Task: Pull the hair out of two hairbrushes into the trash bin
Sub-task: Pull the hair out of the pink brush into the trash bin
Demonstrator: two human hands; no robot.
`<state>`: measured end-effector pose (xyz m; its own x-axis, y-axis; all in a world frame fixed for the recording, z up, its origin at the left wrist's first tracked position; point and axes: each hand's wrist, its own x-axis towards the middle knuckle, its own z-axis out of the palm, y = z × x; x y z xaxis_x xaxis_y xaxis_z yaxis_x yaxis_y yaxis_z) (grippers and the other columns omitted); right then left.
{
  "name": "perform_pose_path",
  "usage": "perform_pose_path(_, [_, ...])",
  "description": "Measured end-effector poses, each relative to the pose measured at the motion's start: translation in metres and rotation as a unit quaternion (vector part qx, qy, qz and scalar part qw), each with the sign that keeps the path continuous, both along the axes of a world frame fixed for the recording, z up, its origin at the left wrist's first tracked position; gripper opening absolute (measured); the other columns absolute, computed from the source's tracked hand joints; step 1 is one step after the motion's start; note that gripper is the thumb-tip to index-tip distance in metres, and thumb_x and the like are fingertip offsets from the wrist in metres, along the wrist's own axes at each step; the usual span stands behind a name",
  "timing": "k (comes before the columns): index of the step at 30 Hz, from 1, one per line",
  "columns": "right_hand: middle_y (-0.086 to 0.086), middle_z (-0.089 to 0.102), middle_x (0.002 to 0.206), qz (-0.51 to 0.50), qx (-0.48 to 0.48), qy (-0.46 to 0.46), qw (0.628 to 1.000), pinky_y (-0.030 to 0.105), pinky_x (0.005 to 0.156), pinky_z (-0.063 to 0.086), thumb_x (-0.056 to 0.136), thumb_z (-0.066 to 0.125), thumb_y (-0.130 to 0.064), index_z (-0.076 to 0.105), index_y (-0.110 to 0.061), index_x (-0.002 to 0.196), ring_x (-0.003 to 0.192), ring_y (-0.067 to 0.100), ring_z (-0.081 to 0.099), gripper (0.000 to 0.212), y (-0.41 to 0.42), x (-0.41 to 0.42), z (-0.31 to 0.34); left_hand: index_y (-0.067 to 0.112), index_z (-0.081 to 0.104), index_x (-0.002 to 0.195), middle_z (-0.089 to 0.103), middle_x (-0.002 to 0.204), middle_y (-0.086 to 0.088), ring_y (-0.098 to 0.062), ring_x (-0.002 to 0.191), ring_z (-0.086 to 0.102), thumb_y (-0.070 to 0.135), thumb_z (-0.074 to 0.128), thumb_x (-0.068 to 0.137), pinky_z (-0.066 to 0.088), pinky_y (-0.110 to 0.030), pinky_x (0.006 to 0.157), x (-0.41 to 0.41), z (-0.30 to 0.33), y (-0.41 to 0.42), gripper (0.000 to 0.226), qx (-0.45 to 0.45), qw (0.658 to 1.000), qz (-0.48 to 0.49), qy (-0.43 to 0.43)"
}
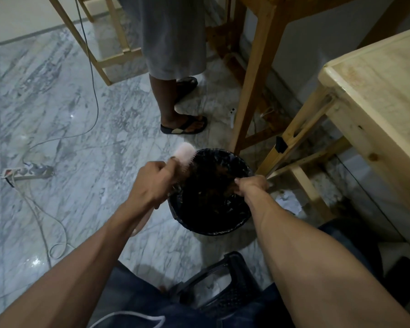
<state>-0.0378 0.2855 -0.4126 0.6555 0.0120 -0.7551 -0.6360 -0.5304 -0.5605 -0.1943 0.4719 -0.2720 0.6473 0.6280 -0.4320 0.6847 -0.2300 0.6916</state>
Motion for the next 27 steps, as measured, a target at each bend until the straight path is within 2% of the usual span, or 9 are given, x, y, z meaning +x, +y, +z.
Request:
perform_pose_path(2, [0.018,0.072,0.117,-0.005,0.019,0.012,1.0,0.038,0.086,0.062,0.092,0.068,-0.013,0.066,0.003,0.123,0.089,0.029,0.071,0.035,-0.004,-0.002,0.003,-0.005,0.071,0.086,0.06,0.058,-0.011,-0.023,0.042,0.05,0.048,0.051,0.099,0.038,-0.028,0.039,0.001,0.003,0.009,0.058,-0.014,0.998,0.045,-0.029])
perform_pose_path(7, [0.013,0.073,0.122,0.126,-0.024,-0.007,0.992,0.035,0.094,0.059,0.083,0.074,-0.022,0.072,-0.005,0.122,0.11,0.03,0.071,0.042,0.02,-0.002,0.0,-0.003,0.07,0.087,0.06,0.062,-0.014,-0.026,0.044,0.053,0.053,0.052,0.096,0.041,-0.029,0.039,0.007,-0.001,0.007,0.06,0.01,1.0,-0.004,0.002])
perform_pose_path(12, [0.01,0.069,0.127,0.258,-0.029,-0.037,0.965,0.042,0.101,0.054,0.092,0.054,-0.005,0.071,-0.01,0.126,0.113,0.03,0.064,0.038,0.031,-0.005,0.041,-0.006,0.067,0.086,0.065,0.063,-0.017,-0.032,0.047,0.06,0.056,0.053,0.093,0.05,-0.037,0.047,0.011,-0.018,-0.01,0.064,0.022,0.999,-0.014,0.032])
perform_pose_path(14, [0.005,0.061,0.138,0.273,-0.024,-0.023,0.962,0.04,0.091,0.061,0.093,0.051,-0.003,0.061,-0.017,0.141,0.109,0.026,0.064,0.051,0.03,-0.003,0.049,-0.004,0.067,0.085,0.067,0.063,-0.016,-0.031,0.048,0.06,0.055,0.053,0.094,0.051,-0.037,0.05,0.011,-0.022,-0.014,0.062,0.014,0.999,-0.002,0.036])
perform_pose_path(17, [0.007,0.061,0.128,0.265,-0.009,-0.019,0.964,0.036,0.071,0.065,0.091,0.053,-0.002,0.049,-0.022,0.151,0.094,0.024,0.073,0.063,0.028,-0.002,0.057,0.002,0.067,0.081,0.067,0.064,-0.013,-0.028,0.049,0.059,0.056,0.053,0.095,0.051,-0.037,0.055,0.012,-0.026,-0.02,0.058,0.01,0.999,-0.01,0.036])
perform_pose_path(20, [0.003,0.064,0.118,0.312,0.096,-0.03,0.945,0.034,0.07,0.065,0.082,0.071,0.001,0.049,-0.03,0.149,0.093,0.023,0.073,0.077,0.028,-0.005,0.063,0.0,0.067,0.082,0.063,0.061,-0.01,-0.027,0.046,0.057,0.057,0.052,0.092,0.045,-0.033,0.049,0.018,-0.027,-0.027,0.06,-0.014,0.999,-0.026,0.024])
perform_pose_path(22, [0.001,0.074,0.106,0.332,0.177,-0.043,0.925,0.033,0.071,0.063,0.081,0.078,-0.002,0.065,-0.03,0.123,0.087,0.019,0.073,0.052,0.031,-0.01,0.064,0.001,0.066,0.081,0.061,0.06,-0.011,-0.026,0.042,0.055,0.057,0.052,0.09,0.042,-0.03,0.045,0.022,-0.026,-0.031,0.058,-0.024,0.999,-0.039,0.013])
perform_pose_path(24, [0.001,0.076,0.083,0.282,0.203,-0.076,0.935,0.031,0.071,0.061,0.09,0.072,-0.006,0.075,-0.022,0.097,0.075,0.019,0.072,0.018,0.036,-0.016,0.062,0.005,0.063,0.075,0.063,0.061,-0.012,-0.027,0.043,0.056,0.057,0.053,0.092,0.042,-0.029,0.046,0.025,-0.024,-0.032,0.055,-0.011,0.999,-0.042,0.006])
perform_pose_path(27, [0.007,0.073,0.075,0.16,0.182,-0.101,0.965,0.02,0.063,0.06,0.096,0.068,-0.008,0.078,-0.003,0.102,0.064,0.015,0.067,0.012,0.038,-0.014,0.05,0.005,0.06,0.072,0.067,0.064,-0.019,-0.029,0.048,0.059,0.057,0.054,0.093,0.044,-0.033,0.047,0.024,-0.02,-0.025,0.056,0.02,1.0,-0.018,-0.003])
